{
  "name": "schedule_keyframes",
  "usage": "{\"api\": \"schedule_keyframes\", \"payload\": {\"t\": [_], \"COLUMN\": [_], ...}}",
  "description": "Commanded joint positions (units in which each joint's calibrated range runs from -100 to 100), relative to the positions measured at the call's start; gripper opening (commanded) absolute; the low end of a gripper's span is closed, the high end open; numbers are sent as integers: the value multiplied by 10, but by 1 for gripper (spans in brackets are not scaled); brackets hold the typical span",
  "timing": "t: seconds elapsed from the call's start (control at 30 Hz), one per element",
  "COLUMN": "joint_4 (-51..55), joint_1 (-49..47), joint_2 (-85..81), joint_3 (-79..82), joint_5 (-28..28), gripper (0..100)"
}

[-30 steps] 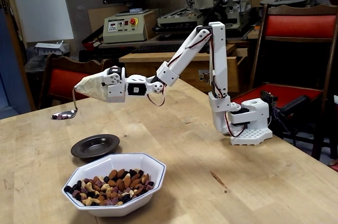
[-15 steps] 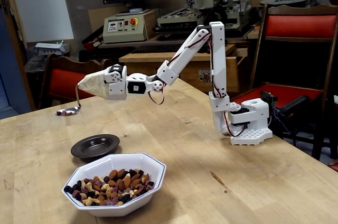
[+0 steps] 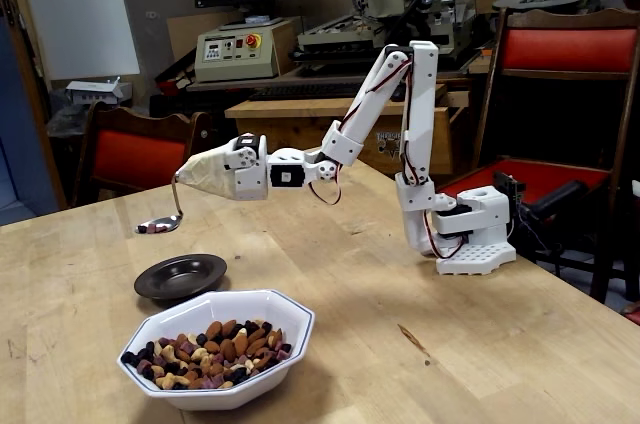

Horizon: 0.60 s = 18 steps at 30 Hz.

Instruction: Use spoon to take food

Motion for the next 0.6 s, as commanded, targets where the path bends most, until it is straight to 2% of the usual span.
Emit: {"api": "schedule_keyframes", "payload": {"t": [0.0,0.57], "joint_4": [-17,-22], "joint_1": [5,6], "joint_2": [-54,-74], "joint_3": [11,57], "joint_5": [0,7], "gripper": [4,4]}}
